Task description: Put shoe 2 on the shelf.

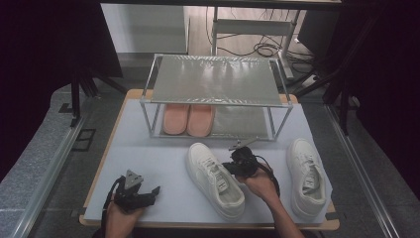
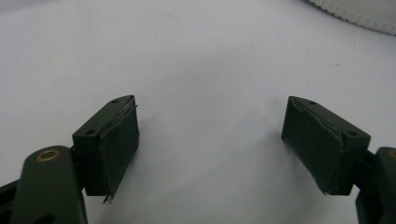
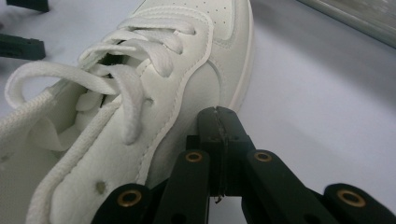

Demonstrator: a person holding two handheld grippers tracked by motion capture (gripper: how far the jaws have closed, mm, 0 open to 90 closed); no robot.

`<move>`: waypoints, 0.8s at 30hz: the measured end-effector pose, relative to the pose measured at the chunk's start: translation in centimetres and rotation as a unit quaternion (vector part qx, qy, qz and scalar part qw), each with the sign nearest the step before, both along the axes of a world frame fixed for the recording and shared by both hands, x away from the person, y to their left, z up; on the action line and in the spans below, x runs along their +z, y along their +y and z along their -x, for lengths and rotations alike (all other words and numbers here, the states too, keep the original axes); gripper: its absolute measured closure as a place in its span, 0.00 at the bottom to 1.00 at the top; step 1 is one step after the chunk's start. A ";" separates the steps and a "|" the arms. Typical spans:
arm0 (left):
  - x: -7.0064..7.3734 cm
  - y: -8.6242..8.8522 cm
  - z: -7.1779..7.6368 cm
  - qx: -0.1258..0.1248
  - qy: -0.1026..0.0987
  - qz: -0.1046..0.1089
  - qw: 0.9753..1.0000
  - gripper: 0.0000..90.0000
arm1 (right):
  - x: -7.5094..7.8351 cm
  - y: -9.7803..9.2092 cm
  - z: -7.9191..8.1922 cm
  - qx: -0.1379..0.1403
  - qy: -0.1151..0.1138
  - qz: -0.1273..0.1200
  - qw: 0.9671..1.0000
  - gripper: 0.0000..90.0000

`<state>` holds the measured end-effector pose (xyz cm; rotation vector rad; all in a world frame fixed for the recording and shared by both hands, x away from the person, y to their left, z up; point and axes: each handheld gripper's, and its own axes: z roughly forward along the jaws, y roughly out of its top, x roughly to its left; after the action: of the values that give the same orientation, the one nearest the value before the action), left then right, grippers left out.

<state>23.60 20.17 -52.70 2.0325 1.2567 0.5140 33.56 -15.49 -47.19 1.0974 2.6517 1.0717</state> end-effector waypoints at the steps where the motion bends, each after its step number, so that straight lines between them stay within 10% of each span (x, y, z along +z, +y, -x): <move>1: 0.0 0.0 0.0 0.000 0.000 0.000 1.000 0.21 | 0.0 0.0 0.0 0.000 0.000 0.000 1.000 1.00; 24: 0.0 0.0 0.0 0.000 0.000 0.000 1.000 0.21 | 2.4 -3.1 2.4 -0.005 -0.032 0.044 0.999 0.61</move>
<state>23.59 20.16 -52.70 2.0321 1.2561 0.5144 31.14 -18.59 -44.76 1.0395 2.6132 0.9627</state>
